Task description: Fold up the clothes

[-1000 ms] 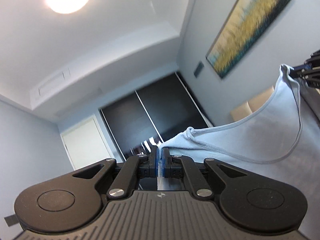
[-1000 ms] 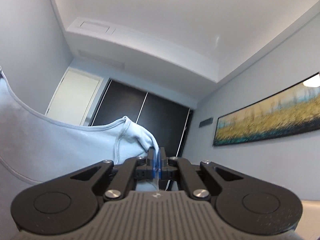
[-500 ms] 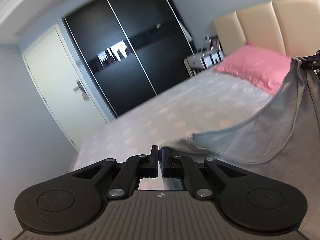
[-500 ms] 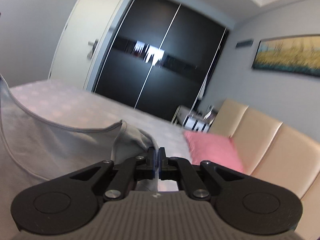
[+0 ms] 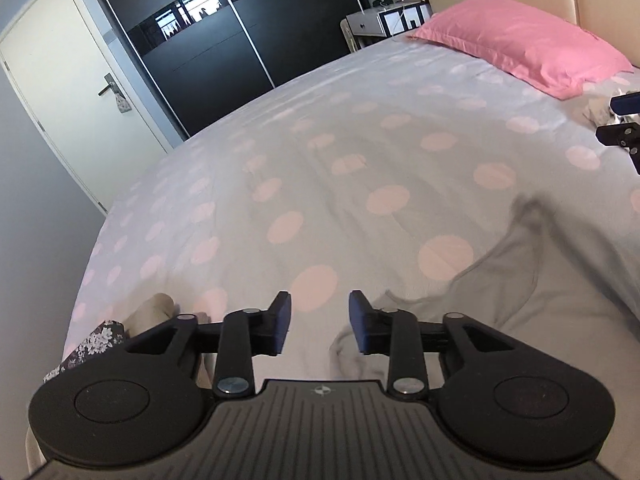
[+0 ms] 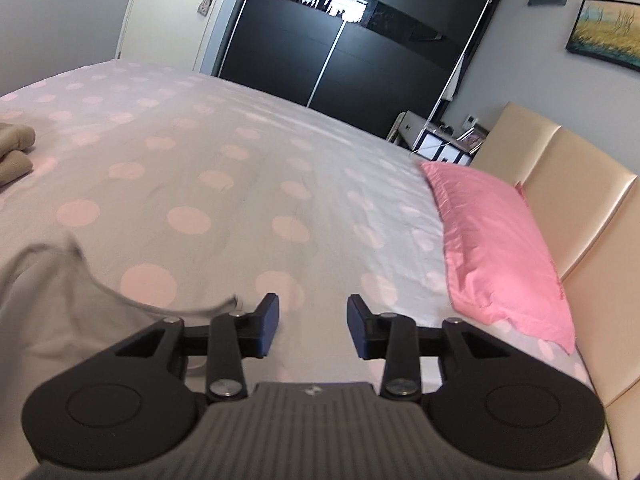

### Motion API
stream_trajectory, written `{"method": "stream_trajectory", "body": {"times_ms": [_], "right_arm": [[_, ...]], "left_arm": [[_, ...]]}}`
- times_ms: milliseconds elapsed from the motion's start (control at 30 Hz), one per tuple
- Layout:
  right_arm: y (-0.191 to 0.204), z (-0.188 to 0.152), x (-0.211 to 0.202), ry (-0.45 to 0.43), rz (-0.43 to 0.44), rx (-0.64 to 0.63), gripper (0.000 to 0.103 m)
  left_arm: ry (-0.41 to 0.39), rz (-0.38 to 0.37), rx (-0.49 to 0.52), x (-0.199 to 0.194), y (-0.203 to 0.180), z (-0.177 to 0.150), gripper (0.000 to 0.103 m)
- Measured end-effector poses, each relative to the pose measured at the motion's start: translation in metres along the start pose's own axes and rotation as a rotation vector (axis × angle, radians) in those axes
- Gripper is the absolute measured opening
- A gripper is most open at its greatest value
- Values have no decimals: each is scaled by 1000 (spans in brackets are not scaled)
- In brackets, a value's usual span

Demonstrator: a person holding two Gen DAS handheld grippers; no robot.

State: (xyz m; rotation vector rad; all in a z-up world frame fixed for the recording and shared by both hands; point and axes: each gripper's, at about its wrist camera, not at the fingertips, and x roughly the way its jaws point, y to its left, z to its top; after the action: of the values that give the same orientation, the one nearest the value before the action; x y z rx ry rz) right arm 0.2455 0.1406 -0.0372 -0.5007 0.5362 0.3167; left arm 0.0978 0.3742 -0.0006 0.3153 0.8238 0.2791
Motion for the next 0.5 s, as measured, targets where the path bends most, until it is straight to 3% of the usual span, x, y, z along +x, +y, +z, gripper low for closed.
{"method": "stream_trajectory", "body": {"times_ms": [167, 500], "right_arm": [[-2, -17, -2, 41, 19, -32, 40], [-13, -77, -60, 147, 142, -6, 42]], "left_arm": [[32, -18, -15, -6, 2, -18, 39], [115, -58, -108, -64, 3, -81, 44]]}}
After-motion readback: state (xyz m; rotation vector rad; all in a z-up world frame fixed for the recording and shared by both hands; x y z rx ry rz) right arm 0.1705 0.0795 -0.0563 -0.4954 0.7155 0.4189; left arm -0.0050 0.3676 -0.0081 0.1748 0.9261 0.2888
